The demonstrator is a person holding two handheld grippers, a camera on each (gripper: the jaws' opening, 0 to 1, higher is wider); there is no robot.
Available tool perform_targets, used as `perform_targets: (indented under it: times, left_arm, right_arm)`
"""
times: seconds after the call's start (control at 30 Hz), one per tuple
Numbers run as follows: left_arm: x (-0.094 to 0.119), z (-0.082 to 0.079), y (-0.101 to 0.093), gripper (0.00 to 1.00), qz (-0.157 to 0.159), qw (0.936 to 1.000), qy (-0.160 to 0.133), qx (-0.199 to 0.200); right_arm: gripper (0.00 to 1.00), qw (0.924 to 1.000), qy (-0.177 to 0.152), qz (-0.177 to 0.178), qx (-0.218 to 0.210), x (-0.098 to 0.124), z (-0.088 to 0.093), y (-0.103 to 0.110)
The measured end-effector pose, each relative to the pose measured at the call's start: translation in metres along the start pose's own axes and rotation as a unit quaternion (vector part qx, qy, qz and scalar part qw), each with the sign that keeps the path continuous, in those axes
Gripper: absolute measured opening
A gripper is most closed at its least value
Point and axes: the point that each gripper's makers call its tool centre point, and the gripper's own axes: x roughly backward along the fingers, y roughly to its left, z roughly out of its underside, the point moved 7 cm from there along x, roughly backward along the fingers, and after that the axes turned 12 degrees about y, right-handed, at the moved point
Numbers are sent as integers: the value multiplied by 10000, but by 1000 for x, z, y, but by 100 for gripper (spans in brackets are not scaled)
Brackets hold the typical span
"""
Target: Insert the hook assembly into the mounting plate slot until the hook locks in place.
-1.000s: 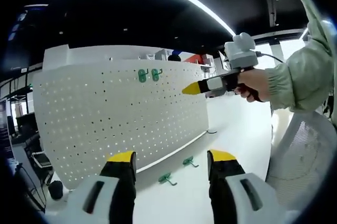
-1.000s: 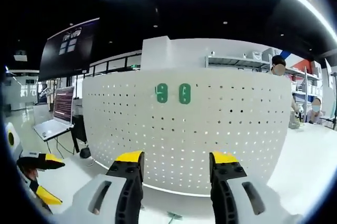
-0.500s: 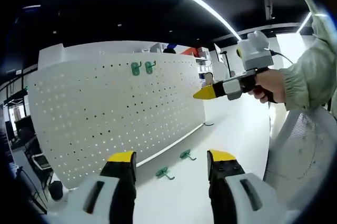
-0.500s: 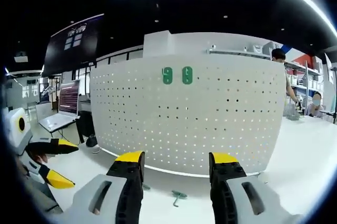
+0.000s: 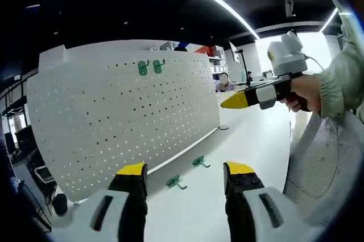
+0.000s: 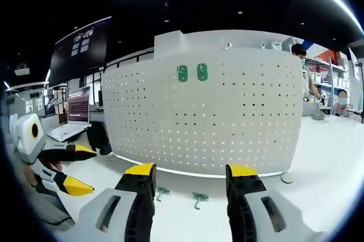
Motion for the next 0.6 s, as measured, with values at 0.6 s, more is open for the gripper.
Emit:
perform_targets:
  times: [0.6]
  left_arm:
    - [-6,8,-7,55,134,9994,292,-131]
  right_arm:
    - [46,9997,11,-186,-126,-4,13,4]
